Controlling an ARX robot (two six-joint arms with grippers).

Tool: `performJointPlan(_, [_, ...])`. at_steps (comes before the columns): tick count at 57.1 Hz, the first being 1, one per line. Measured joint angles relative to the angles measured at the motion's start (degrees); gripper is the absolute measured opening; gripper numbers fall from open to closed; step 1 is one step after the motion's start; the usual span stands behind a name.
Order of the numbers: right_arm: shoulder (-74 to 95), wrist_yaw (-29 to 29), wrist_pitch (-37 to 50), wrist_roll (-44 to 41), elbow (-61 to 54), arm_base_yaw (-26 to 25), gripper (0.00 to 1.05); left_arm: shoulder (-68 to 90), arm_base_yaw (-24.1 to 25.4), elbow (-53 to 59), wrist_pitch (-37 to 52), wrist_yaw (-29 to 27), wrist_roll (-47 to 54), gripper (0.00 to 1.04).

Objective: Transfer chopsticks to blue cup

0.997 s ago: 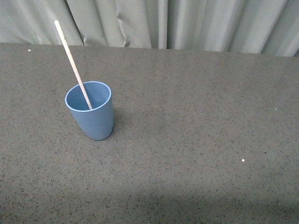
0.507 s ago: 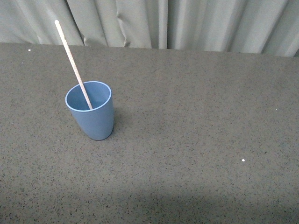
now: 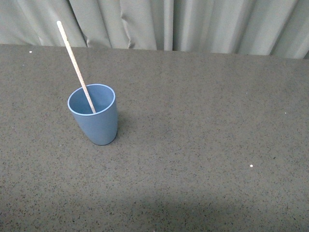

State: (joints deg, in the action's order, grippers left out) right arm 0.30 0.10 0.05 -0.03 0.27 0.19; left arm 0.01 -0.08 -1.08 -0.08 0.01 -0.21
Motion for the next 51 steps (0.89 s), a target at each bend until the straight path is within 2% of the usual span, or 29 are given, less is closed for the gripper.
performJointPlan(13, [0.0,0.0,0.0,0.0,0.0,0.0,0.42,0.0,0.0,0.0,0.0,0.0,0.0,0.98])
performJointPlan(18, [0.0,0.0,0.0,0.0,0.0,0.0,0.59,0.0,0.0,0.0,0.0,0.0,0.0,0.98])
performJointPlan(21, [0.0,0.0,0.0,0.0,0.0,0.0,0.74,0.0,0.0,0.0,0.0,0.0,0.0,0.98])
performJointPlan(28, [0.0,0.0,0.0,0.1,0.0,0.0,0.97,0.0,0.0,0.0,0.0,0.0,0.0,0.98])
performJointPlan(31, [0.0,0.0,0.0,0.0,0.0,0.0,0.94,0.0,0.0,0.0,0.0,0.0,0.0,0.98])
performJointPlan(51, [0.0,0.0,0.0,0.0,0.0,0.0,0.95,0.0,0.0,0.0,0.0,0.0,0.0,0.98])
